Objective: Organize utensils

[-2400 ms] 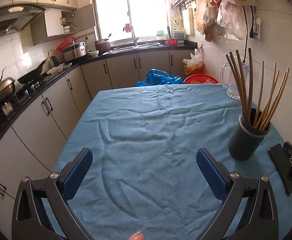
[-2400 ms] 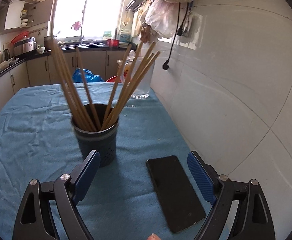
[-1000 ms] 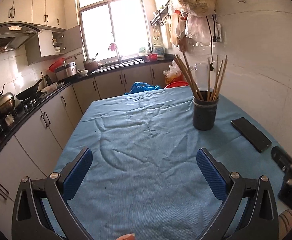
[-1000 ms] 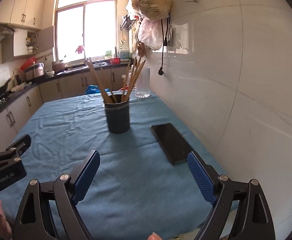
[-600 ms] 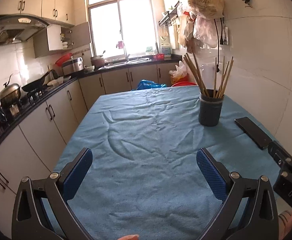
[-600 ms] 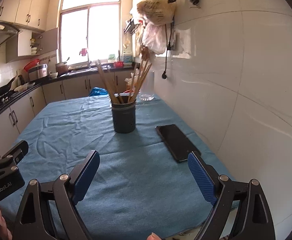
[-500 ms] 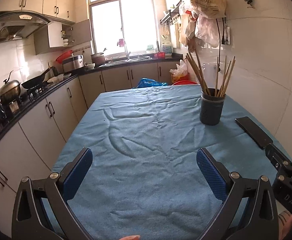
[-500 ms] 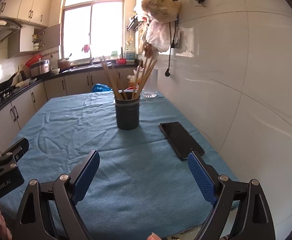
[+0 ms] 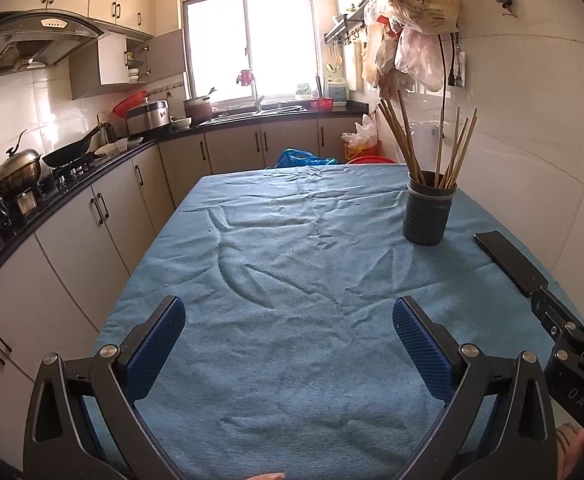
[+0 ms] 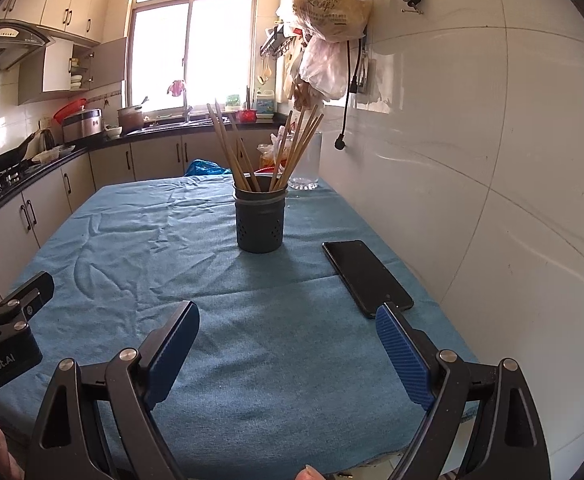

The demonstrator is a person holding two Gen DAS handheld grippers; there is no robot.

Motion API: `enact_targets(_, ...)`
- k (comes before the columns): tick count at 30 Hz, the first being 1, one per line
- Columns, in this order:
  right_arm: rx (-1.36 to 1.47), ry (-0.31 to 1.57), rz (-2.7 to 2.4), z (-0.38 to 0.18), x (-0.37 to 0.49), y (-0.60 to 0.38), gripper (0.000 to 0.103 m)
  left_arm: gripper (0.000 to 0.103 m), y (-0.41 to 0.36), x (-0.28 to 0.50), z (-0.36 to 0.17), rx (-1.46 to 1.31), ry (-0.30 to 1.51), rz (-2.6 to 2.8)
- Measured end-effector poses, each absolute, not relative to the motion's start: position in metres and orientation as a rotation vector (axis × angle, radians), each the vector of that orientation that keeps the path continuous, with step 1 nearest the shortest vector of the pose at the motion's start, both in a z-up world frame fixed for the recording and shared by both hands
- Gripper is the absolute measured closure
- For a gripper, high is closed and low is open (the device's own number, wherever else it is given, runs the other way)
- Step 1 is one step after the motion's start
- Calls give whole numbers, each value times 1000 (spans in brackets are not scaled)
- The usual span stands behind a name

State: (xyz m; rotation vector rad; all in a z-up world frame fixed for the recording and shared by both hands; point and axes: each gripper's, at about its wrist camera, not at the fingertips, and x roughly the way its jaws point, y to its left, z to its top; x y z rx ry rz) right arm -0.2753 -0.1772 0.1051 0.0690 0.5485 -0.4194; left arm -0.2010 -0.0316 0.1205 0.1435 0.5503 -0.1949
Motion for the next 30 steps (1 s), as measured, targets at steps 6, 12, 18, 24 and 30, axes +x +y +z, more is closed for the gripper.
enact_targets(6,75,553,-418,105,-275,-180,10,0,-34,-202,119,154,549,-199)
enact_targets(12,73,558,-415,103,-274,-179,10,0,-34,-202,118,152,553,-201)
enact_targets(18,71,565,-410,101,-274,-177,10,0,-34,-202,116,153,556,-204)
enact_targets(24,71,566,-411,101,-275,-177,10,0,-34,-202,114,152,558,-207)
enact_targets(30,73,569,-410,100,-275,-177,10,0,-34,-202,114,153,559,-206)
